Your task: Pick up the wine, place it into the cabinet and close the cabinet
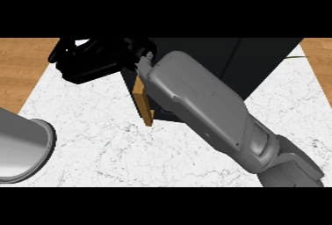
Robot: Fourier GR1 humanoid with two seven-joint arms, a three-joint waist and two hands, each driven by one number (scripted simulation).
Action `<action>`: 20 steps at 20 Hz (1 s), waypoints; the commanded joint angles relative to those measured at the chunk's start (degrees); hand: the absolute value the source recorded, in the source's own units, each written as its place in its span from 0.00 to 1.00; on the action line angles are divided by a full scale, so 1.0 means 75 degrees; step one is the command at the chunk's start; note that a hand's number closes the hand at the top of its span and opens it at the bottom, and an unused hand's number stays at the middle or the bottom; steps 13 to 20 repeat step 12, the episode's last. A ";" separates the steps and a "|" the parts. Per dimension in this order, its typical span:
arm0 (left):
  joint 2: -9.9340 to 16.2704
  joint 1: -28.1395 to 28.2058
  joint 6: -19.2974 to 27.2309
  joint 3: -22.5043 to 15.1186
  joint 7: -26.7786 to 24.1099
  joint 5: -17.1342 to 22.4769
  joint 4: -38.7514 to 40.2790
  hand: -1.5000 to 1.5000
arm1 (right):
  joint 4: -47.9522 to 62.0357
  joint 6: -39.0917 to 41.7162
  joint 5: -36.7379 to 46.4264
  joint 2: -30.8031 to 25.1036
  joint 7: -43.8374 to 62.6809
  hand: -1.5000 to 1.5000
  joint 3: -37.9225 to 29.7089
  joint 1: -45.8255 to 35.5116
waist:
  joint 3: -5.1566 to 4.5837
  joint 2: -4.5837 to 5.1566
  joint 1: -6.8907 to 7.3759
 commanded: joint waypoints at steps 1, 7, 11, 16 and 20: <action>0.0045 -0.0077 -0.0009 0.0222 0.0094 0.0233 -0.0058 0.00 | 0.1037 -0.0127 0.0200 -0.1167 -0.0437 1.00 -0.0673 0.0187 | 0.0162 0.0317 -0.0234; -0.0027 -0.0226 0.0119 -0.0184 0.0265 0.0193 -0.0411 0.00 | 0.1180 -0.0125 0.0233 -0.1290 -0.0910 1.00 -0.0728 0.0521 | 0.0171 0.0405 -0.0476; -0.0136 -0.0346 0.0212 -0.0400 0.0416 0.0344 -0.0386 0.00 | 0.1208 -0.0006 0.0137 -0.1197 -0.1046 1.00 -0.0667 0.0495 | 0.0155 0.0427 -0.0591; -0.0079 -0.0368 0.0260 -0.0433 0.0489 0.0320 -0.0499 0.00 | 0.1211 0.0017 0.0094 -0.1288 -0.1049 1.00 -0.0696 0.0447 | 0.0165 0.0418 -0.0615; -0.0079 -0.0368 0.0260 -0.0433 0.0489 0.0320 -0.0499 0.00 | 0.1211 0.0017 0.0094 -0.1288 -0.1049 1.00 -0.0696 0.0447 | 0.0165 0.0418 -0.0615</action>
